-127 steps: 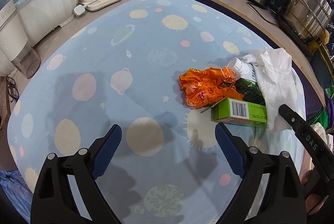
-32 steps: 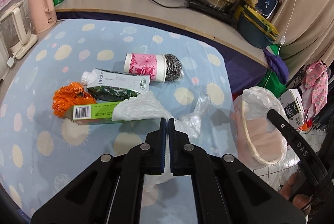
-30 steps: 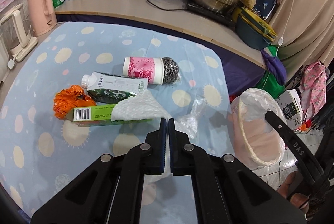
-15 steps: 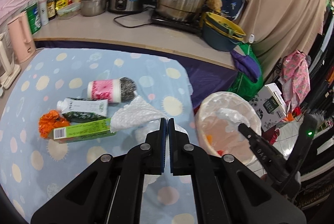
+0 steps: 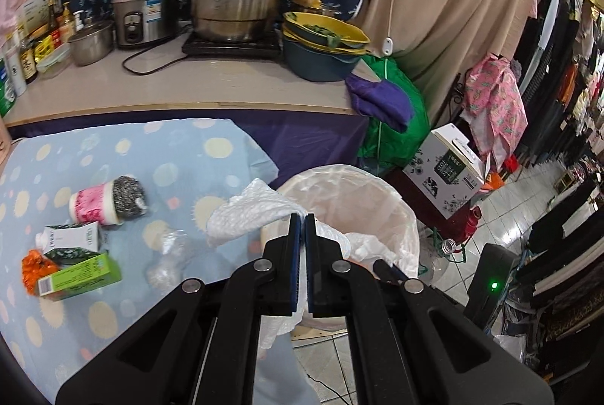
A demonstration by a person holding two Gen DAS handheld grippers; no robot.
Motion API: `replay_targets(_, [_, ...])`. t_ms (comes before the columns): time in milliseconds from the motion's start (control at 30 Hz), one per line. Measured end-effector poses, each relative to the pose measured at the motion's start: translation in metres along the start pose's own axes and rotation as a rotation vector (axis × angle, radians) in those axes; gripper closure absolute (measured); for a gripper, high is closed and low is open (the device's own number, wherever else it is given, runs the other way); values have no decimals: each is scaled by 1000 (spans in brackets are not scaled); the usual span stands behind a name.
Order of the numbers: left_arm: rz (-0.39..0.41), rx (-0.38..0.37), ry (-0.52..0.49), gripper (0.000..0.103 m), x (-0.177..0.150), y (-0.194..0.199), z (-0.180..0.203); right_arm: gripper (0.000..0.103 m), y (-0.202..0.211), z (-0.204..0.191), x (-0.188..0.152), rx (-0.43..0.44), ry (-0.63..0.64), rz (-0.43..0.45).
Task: Collect trash
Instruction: 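Carry tissue and paper towel over the bin and open both tools to drop them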
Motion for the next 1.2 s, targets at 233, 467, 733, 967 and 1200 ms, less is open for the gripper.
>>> replay_targets(233, [-27,-22,-25,101,2,-26,24,98,-7,16,8,-15,-28,2])
replay_targets(467, [-42,-15,-39,100,5,-47,37,98,-16,20,15,-18,-37,-4])
replay_targets(733, [-109,66,-27,84,-9,-74,25,82,-10,17,23,-40,-31,18])
replay_targets(967, [-89,126,-39,60,-15,-76,18,64,5,12,30,-31,-35,57])
replay_targets(1200, [-96,145,-29,56,-22,-75,7,60,16,3,34,-21,-18,79])
Point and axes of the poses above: each gripper's, at about its wrist camera, not at the fingertips, and y roughly against the way its jaws point, z to its right, x to its top, the point moved 4 cm from there along -y, roughly the way its jaws point, and after that the axes turned 1 degree about x, right-handed, at the moved point
